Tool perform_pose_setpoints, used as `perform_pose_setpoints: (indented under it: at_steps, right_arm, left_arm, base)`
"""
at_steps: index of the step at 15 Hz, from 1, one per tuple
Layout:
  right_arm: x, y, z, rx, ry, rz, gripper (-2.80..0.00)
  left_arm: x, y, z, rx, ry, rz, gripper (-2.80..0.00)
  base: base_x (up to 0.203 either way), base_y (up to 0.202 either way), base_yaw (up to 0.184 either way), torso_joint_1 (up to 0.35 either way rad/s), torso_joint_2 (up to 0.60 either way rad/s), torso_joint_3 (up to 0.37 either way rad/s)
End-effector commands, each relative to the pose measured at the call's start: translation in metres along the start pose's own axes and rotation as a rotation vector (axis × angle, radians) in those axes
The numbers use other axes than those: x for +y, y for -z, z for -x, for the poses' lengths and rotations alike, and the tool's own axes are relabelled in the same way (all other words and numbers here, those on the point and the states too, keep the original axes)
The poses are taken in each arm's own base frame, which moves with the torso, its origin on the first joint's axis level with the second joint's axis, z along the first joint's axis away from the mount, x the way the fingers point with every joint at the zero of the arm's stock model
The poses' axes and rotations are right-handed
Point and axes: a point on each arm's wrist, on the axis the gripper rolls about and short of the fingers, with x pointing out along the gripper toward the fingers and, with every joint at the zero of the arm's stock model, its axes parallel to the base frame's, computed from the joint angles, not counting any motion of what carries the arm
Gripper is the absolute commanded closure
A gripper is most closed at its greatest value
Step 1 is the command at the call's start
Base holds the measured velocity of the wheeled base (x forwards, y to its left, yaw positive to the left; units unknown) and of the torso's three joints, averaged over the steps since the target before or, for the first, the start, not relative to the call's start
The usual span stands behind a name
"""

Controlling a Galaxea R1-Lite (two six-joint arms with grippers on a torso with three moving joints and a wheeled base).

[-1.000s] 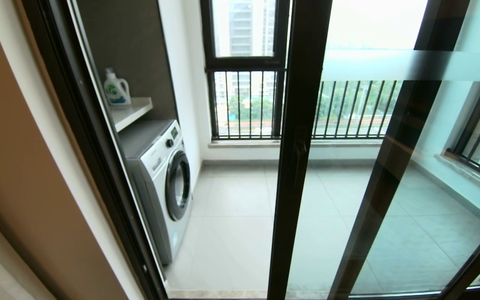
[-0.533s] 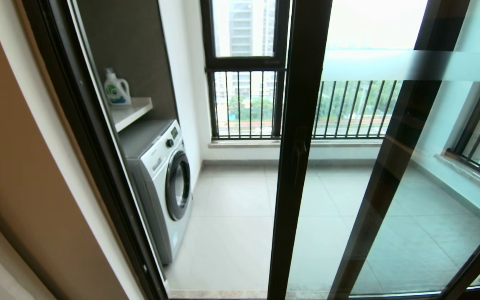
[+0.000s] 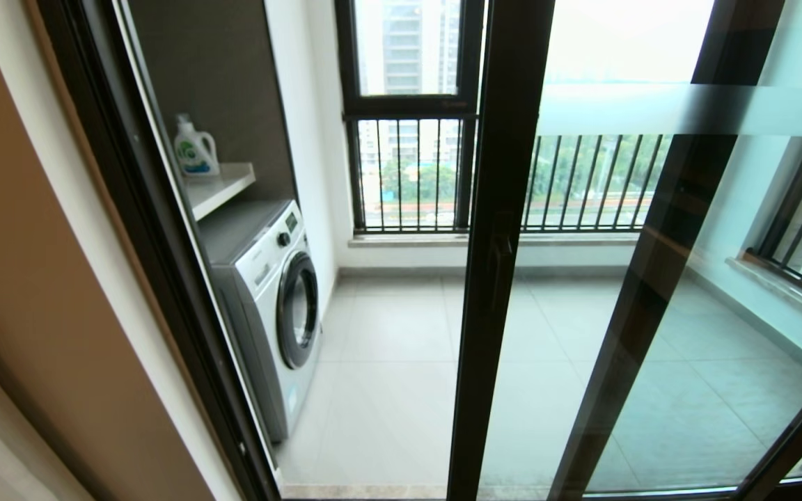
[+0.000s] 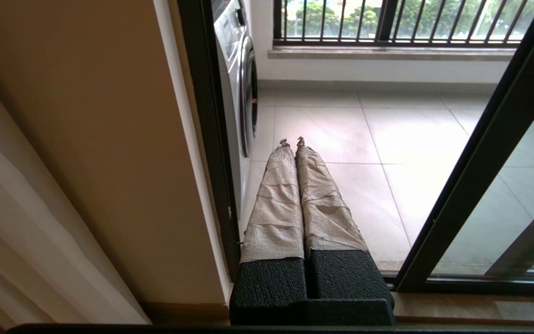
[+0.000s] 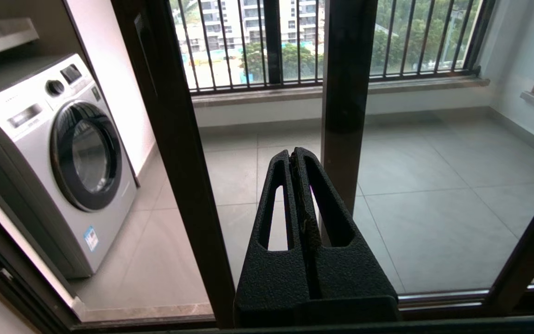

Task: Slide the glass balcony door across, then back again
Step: Open the slid door

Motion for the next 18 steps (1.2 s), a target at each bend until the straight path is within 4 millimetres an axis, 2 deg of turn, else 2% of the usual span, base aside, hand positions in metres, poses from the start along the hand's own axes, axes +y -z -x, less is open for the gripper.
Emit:
perform_pose_setpoints:
  at_steps: [1,2,4,7,9,12,15,18]
  right_arm:
    - [0.002,-0.050,-0.024,0.069,-0.027,-0.021,0.00]
    - [0.003,-0.069,-0.041,0.110,-0.060,-0.033,0.00]
    - [0.007,-0.091,-0.081,0.195,-0.158,-0.055,0.00]
    - [0.016,-0.099,-0.155,0.308,-0.311,-0.079,0.00]
    - [0.040,-0.101,-0.199,0.351,-0.405,-0.067,0.00]
    - [0.099,-0.091,-0.242,0.412,-0.490,-0.008,0.00]
    - [0.141,-0.073,-0.273,0.453,-0.489,0.036,0.00]
    - [0.174,-0.043,-0.303,0.455,-0.414,0.077,0.00]
  left_arm:
    - [0.000,0.000,0.000,0.004,0.000,0.000,0.00]
    - [0.000,0.000,0.000,0.004,0.000,-0.001,0.00]
    - [0.000,0.000,0.000,0.003,0.000,-0.001,0.00]
    - [0.000,0.000,0.000,0.002,0.000,0.000,0.00]
    - [0.000,0.000,0.000,0.003,0.000,0.000,0.00]
    - [0.000,0.000,0.000,0.003,0.000,0.000,0.00]
    - [0.000,0.000,0.000,0.004,0.000,-0.001,0.00]
    - [0.000,0.000,0.000,0.002,0.000,0.000,0.00]
  base:
    - [0.000,0.000,0.000,0.000,0.00,0.000]
    - [0.000,0.000,0.000,0.000,0.00,0.000]
    - [0.000,0.000,0.000,0.000,0.00,0.000]
    - [0.000,0.000,0.000,0.000,0.00,0.000]
    - [0.000,0.000,0.000,0.000,0.00,0.000]
    - [0.000,0.000,0.000,0.000,0.00,0.000]
    - [0.000,0.000,0.000,0.000,0.00,0.000]
    - [0.000,0.000,0.000,0.000,0.00,0.000]
